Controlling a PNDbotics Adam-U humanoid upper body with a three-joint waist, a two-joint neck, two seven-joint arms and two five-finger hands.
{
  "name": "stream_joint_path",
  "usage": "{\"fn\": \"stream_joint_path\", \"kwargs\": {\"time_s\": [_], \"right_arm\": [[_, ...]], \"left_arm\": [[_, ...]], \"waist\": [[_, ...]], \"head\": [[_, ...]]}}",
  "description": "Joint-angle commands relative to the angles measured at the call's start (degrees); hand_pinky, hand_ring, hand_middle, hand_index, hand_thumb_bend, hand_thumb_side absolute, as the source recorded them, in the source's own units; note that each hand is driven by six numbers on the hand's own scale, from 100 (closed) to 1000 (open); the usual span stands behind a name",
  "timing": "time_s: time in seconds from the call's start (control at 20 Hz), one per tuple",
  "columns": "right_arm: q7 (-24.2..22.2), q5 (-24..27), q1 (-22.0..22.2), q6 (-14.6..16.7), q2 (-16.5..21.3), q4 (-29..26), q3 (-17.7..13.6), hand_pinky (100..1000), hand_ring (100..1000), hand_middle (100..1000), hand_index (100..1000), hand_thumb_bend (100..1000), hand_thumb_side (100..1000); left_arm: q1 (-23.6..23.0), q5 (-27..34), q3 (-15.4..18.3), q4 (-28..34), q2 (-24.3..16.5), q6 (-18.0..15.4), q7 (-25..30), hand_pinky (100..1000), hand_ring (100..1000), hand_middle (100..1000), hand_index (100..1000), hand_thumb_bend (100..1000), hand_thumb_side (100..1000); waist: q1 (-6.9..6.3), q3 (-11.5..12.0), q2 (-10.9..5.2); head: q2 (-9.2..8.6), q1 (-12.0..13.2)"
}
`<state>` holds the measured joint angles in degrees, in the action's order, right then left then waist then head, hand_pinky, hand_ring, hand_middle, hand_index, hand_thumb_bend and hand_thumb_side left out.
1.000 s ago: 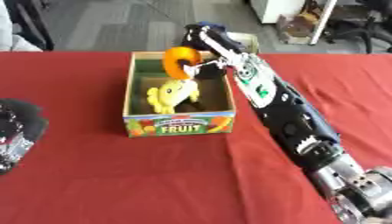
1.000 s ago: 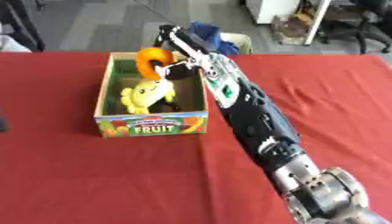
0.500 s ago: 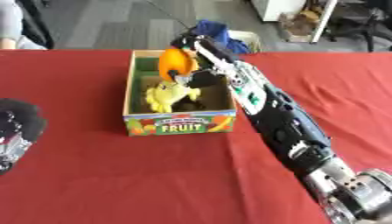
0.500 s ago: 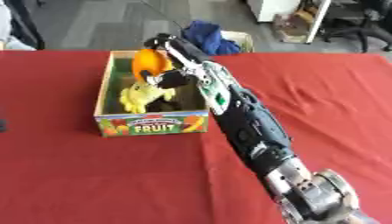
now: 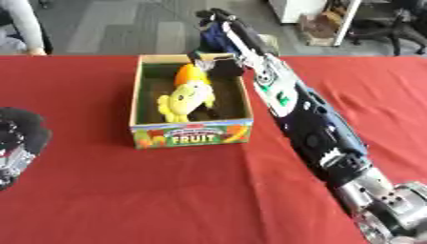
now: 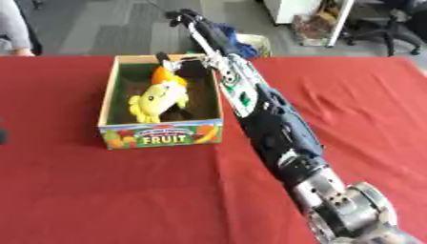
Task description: Pick up objects on the table and place them in the box.
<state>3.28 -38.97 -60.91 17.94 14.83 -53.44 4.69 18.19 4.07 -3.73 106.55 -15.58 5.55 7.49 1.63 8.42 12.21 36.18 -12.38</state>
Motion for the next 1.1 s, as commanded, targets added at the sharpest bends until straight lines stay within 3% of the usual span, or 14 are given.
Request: {"fn": "stream_joint_path", "kwargs": {"time_s": [0.05,0.1,0.4,0.65,0.85,1.1], "right_arm": [[-0.88,6.97,-0.07,-0.75,3.52,-5.88,0.46,837,1000,741,893,154,255],[-1.66,10.01,0.82,-1.19,4.16,-7.99,0.62,838,1000,733,883,100,251],[-7.74,31.28,10.63,-5.15,9.9,-24.47,0.46,840,1000,698,851,100,320],[-7.14,43.62,21.17,-8.75,12.87,-37.03,-2.11,840,1000,677,832,100,363],[-6.54,48.53,29.5,-10.13,13.03,-43.85,-4.1,837,1000,668,827,100,393],[-6.55,49.48,38.38,-10.37,11.22,-48.82,-5.93,838,1000,658,817,100,416]], "left_arm": [[0.22,-0.08,0.5,0.85,-0.5,-0.12,-0.36,613,586,572,614,572,383],[0.04,-0.16,0.69,0.81,-0.53,-0.13,-0.54,613,586,572,614,572,383],[-1.12,-0.8,2.09,0.53,-0.95,-0.2,-2.06,614,586,572,613,572,383],[-2.21,-1.17,2.94,0.25,-1.13,-0.27,-3.04,622,587,572,613,570,387],[-3.01,-1.45,3.67,0.07,-1.18,-0.31,-3.83,623,586,571,612,569,390],[-4.0,-1.87,4.14,-0.15,-1.36,-0.26,-4.38,615,585,571,611,568,395]], "waist": [[-0.07,-0.64,-1.4],[0.0,-1.07,-1.47],[0.47,-4.02,-1.59],[0.75,-6.59,-1.5],[0.98,-7.99,-1.47],[1.43,-9.28,-1.78]], "head": [[0.12,0.67],[0.28,1.0],[1.08,3.75],[2.81,5.72],[4.22,7.54],[5.86,9.5]]}}
